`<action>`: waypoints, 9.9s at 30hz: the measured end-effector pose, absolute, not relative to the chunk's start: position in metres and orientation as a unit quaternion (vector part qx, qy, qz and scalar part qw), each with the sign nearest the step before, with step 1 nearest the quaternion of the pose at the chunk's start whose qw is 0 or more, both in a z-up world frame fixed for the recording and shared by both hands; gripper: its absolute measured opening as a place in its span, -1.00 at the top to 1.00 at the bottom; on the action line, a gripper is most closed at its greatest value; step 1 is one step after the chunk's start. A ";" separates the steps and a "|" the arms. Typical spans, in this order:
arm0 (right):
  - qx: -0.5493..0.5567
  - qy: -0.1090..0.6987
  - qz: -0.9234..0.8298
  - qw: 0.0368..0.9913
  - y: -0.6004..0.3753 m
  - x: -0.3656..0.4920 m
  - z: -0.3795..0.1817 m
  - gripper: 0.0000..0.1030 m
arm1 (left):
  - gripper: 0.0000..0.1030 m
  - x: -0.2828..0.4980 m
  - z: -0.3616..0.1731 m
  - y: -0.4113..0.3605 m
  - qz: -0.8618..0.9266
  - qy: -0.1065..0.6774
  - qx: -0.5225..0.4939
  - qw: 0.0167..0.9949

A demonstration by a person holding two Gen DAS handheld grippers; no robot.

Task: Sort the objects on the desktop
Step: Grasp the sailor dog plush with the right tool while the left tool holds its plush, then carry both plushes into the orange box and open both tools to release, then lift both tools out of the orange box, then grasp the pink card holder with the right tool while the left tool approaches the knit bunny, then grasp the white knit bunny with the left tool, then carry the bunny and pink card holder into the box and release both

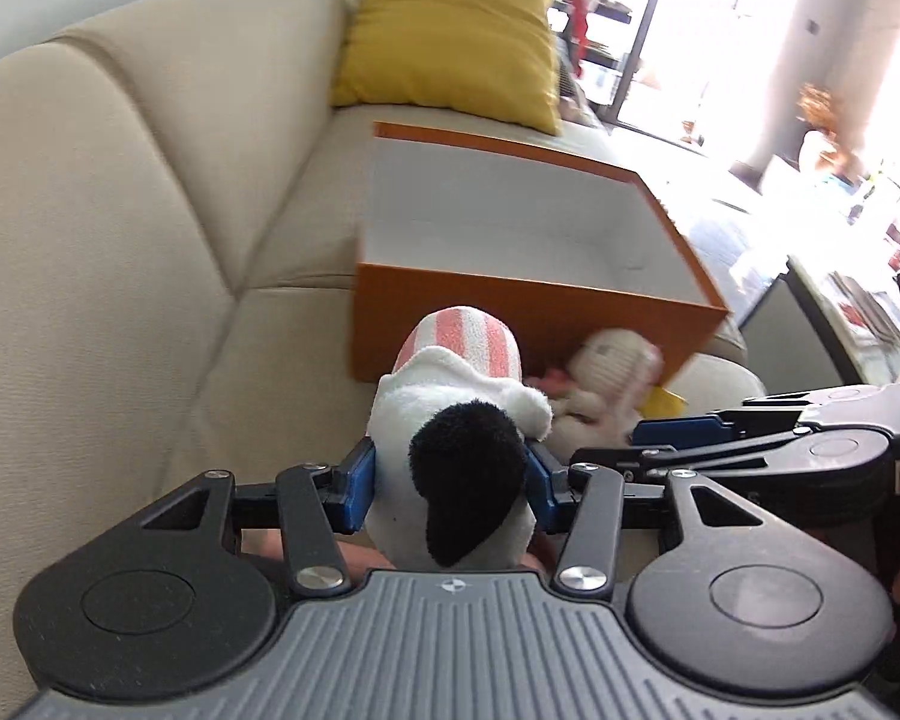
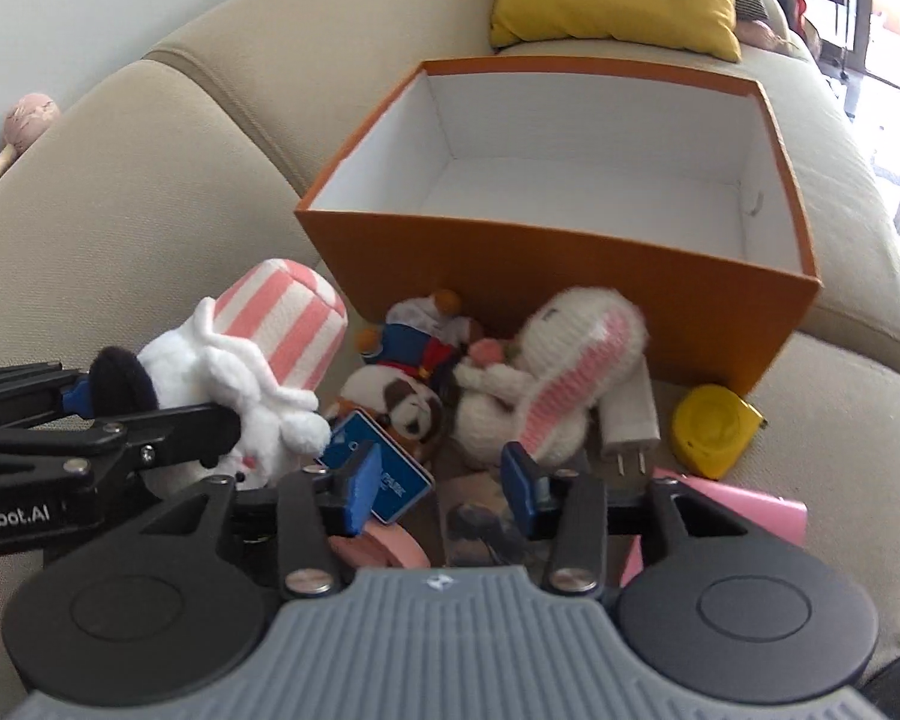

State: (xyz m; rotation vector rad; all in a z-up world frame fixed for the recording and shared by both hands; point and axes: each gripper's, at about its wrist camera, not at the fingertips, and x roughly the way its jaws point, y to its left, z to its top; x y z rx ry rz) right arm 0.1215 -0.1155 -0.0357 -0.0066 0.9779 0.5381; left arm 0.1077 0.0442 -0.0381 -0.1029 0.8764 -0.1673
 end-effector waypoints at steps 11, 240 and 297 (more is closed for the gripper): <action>-0.058 0.482 0.243 0.840 -0.050 0.149 -0.062 -0.32 | -0.12 0.120 -0.056 0.081 -0.060 0.435 -0.085 0.894; -0.086 0.513 0.234 0.822 -0.264 0.166 -0.071 0.57 | -0.30 0.154 -0.087 -0.088 -0.183 0.418 0.153 0.877; 0.024 0.399 0.236 0.886 -0.267 0.154 0.032 0.61 | 0.54 0.155 0.005 -0.057 -0.213 0.350 -0.006 0.912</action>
